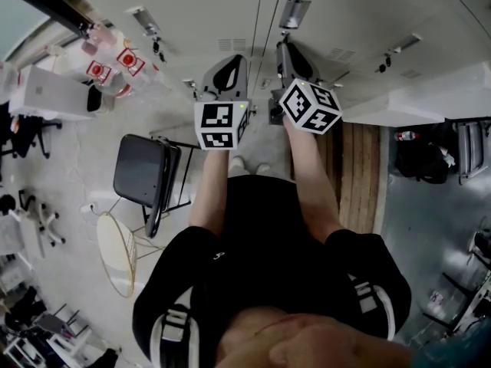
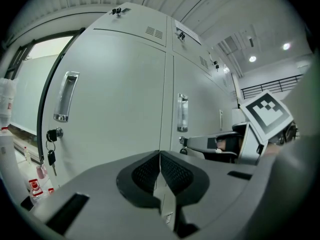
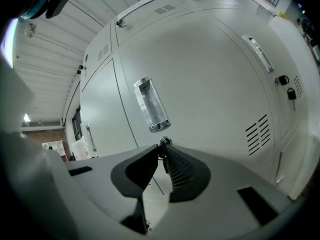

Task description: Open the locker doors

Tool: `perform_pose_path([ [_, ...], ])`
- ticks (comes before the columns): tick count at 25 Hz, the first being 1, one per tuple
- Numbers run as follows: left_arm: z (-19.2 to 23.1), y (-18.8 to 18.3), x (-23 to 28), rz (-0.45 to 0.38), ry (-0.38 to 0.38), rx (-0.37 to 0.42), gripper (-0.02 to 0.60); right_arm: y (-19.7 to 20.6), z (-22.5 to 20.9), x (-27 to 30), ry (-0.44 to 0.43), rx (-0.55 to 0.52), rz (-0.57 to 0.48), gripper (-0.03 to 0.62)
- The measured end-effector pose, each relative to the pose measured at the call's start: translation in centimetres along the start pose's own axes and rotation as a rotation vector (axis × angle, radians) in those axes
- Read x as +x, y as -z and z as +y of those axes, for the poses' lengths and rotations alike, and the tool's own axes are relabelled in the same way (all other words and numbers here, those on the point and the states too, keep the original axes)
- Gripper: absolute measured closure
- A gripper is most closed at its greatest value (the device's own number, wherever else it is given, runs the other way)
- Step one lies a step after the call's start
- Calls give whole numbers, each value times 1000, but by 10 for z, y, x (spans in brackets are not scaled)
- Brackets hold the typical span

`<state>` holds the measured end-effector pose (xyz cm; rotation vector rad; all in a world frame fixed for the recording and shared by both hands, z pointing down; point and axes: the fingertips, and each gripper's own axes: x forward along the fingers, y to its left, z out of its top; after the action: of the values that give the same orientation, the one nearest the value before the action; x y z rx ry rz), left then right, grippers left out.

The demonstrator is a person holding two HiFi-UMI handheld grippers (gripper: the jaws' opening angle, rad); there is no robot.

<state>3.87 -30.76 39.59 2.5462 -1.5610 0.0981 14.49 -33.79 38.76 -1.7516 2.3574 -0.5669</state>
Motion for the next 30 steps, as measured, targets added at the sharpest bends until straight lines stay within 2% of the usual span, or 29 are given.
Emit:
perform_pose_path([
  [3, 0, 0, 2, -1, 1, 0, 571, 0, 0, 1, 11, -40, 12, 542],
  [8, -2, 1, 5, 3, 10, 1, 571, -1, 4, 2, 60, -208, 37, 542],
  [11, -2, 4, 6, 9, 12, -3, 571, -1, 4, 1, 48, -180, 45, 554],
  [17, -2, 4, 6, 9, 10, -4, 571, 0, -2, 1, -29, 127, 25, 551],
  [22, -3, 4, 4, 12, 9, 2, 571, -1, -10, 1, -107, 496, -12, 563],
  [30, 0, 4, -1, 15, 1, 10, 571, 4, -18, 0, -240, 947, -91, 563],
])
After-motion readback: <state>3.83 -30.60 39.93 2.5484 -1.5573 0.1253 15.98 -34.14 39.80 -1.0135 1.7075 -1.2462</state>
